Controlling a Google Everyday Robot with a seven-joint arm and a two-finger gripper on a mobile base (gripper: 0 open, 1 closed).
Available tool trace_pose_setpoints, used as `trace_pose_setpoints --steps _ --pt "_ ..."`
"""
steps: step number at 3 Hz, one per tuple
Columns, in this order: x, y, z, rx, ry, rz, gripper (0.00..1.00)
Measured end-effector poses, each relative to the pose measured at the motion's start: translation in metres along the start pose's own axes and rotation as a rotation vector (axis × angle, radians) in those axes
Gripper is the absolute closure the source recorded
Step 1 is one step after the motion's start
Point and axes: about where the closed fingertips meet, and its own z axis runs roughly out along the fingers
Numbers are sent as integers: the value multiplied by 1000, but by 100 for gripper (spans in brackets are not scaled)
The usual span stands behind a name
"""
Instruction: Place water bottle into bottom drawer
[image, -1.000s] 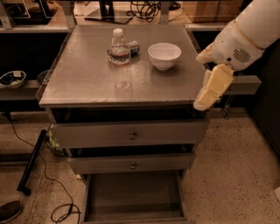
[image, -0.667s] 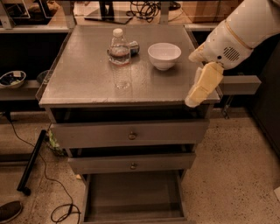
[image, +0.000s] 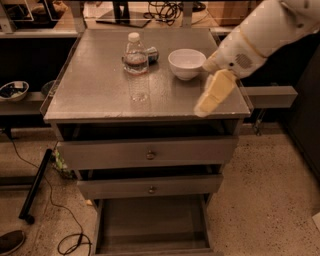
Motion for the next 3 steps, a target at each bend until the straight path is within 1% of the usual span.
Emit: trace_pose_setpoints --steps 1,2,3 --pt "-43 -21 38 -25 -63 -6 0" --pt "-43 -21 38 -25 -63 -6 0" --pt "-56 -29 48 -46 -142 26 0"
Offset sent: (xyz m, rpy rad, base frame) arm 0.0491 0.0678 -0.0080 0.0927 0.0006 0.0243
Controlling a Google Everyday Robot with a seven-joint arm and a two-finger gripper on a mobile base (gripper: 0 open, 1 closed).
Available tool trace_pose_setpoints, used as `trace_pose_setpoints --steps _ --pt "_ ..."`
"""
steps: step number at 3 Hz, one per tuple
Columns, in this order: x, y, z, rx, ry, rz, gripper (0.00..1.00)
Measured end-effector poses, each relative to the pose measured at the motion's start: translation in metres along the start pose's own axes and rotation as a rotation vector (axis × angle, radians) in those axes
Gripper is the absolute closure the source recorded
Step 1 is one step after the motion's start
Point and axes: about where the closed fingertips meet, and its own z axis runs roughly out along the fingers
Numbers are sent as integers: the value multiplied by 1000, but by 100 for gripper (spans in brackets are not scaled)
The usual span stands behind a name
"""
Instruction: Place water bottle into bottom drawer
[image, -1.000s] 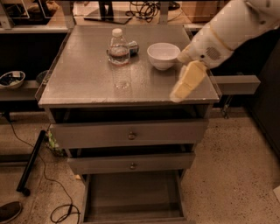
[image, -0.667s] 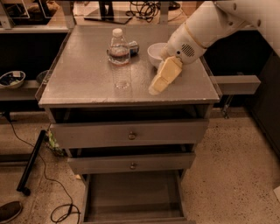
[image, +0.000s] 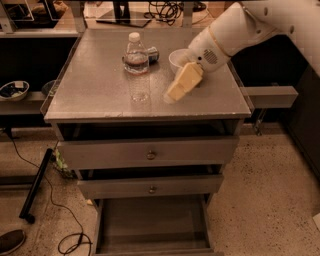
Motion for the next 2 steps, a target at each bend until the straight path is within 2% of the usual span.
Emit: trace_pose_setpoints --steps 1,2 --pt "-30 -11 12 -15 -98 10 0" --pt "-56 -16 16 -16 -161 -6 0"
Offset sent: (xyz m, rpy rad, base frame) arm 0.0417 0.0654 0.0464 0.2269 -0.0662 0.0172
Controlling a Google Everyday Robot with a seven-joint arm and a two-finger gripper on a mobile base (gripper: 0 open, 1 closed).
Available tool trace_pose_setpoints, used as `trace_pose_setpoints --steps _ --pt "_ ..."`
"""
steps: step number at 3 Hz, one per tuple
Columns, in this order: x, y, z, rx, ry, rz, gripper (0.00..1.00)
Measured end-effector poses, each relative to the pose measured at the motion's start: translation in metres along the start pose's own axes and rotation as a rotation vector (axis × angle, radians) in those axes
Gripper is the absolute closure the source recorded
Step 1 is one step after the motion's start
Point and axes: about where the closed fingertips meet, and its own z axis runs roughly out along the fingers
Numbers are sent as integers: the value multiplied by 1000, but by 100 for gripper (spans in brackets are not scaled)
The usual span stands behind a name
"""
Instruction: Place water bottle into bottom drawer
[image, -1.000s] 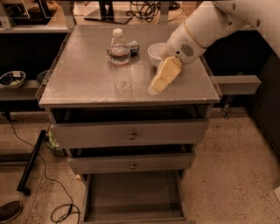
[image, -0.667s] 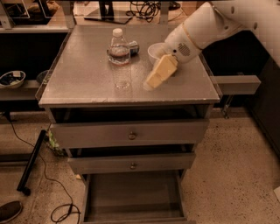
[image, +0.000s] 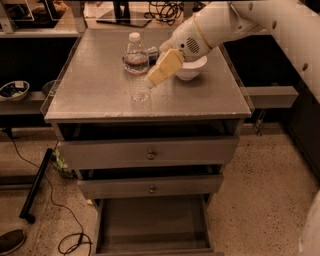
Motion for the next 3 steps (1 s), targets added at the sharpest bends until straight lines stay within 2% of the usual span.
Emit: trace_pose_setpoints --steps 1,2,3 --pt "0 0 0 0 0 0 0" --pt "-12 -20 18 3 -97 28 0" --pt "-12 -20 21 -1 -95 28 0"
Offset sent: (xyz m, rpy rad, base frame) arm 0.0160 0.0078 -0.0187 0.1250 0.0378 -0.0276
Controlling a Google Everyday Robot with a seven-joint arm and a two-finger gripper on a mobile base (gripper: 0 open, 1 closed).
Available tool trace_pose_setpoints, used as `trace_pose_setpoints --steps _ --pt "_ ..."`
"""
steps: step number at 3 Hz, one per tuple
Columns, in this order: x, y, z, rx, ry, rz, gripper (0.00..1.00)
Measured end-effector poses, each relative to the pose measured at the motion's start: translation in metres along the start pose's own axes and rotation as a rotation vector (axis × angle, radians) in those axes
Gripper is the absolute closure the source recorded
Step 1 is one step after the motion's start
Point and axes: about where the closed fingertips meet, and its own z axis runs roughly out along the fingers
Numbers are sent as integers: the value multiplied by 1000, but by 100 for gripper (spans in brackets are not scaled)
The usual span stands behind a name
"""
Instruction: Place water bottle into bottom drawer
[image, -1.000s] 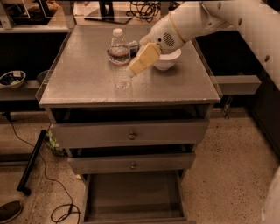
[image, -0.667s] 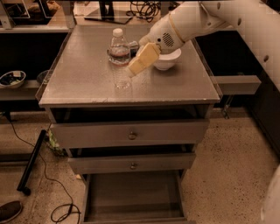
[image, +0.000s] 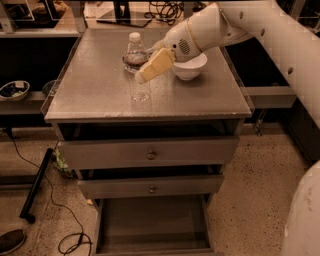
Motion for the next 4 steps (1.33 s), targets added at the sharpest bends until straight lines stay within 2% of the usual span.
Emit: trace_pose_setpoints --steps 2,3,4 --pt "-14 -3 38 -35 -61 2 0" --pt "-14 -3 38 -35 -61 2 0" --pt "-4 5 51 -56 -66 30 0"
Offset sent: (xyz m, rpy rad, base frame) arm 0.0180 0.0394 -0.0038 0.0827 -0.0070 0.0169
